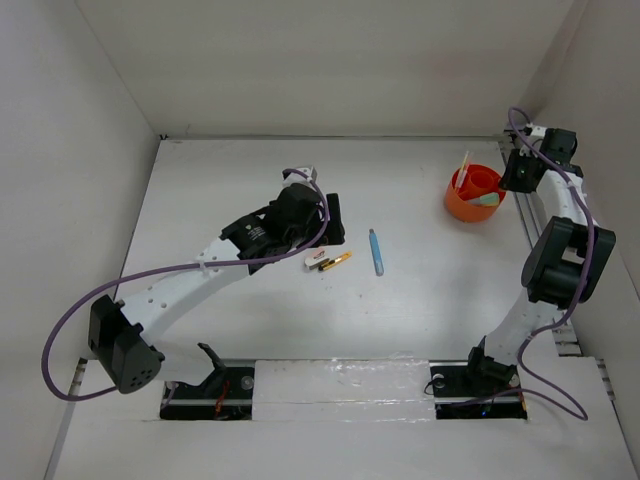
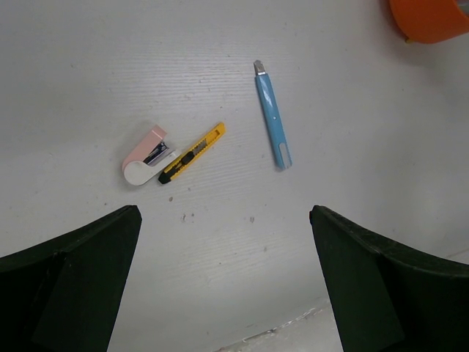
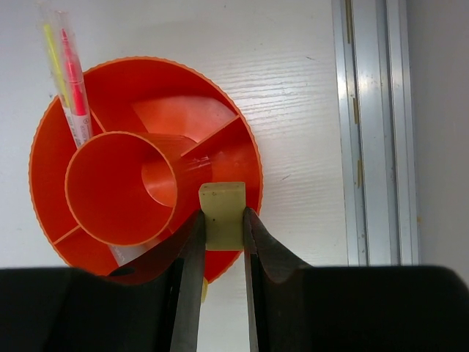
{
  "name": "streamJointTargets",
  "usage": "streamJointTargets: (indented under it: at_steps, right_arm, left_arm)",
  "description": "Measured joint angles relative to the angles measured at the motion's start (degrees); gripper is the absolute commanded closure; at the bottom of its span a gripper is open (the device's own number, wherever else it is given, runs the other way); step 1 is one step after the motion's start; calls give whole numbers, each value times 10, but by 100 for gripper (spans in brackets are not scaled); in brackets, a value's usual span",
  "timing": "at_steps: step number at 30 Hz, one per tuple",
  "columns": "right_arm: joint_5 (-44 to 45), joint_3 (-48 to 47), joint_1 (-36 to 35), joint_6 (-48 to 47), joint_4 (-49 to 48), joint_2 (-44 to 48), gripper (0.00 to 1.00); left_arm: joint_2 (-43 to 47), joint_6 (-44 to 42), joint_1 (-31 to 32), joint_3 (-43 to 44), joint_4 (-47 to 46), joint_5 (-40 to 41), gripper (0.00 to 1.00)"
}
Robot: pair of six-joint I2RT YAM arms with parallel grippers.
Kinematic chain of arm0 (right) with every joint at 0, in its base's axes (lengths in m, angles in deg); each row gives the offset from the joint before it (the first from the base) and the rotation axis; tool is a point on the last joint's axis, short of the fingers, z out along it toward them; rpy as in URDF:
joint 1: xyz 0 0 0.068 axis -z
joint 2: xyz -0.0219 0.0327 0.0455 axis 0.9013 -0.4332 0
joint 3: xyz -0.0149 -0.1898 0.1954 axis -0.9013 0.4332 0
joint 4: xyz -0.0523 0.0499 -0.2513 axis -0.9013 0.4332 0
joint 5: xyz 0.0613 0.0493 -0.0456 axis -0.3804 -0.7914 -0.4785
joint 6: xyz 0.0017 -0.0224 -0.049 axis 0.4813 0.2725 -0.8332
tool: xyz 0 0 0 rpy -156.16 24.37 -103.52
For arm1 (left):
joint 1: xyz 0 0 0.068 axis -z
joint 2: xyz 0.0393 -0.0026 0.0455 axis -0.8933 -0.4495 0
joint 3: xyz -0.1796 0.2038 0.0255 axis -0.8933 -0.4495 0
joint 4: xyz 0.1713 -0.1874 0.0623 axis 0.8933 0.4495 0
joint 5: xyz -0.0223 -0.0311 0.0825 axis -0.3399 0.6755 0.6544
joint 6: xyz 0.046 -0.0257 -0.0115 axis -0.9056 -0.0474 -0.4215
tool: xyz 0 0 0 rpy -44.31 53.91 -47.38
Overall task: Sort the stationery into containers
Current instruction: Place the stationery in the storage box.
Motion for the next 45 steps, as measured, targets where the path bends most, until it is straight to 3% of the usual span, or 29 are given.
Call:
streamJointTargets:
  at_steps: [15, 21, 26, 36, 45]
  right_arm:
    - [-7, 2, 0, 0, -6, -4, 79]
    - [-9, 2, 0, 0, -6, -4, 69]
    - [-9, 2, 0, 2, -7, -4, 54]
    - [-10, 2, -2, 2, -7, -4, 52]
    - [3, 2, -13, 23, -12, 2, 30]
  left_arm:
    - [-7, -2, 0, 0, 0, -6, 0]
    - [-7, -3, 0, 0, -1, -10, 0]
    - [-7, -3, 0, 0, -2, -10, 0]
    - [-7, -3, 0, 0, -5, -14, 0]
    - [-14, -3, 0, -4, -9, -14, 0]
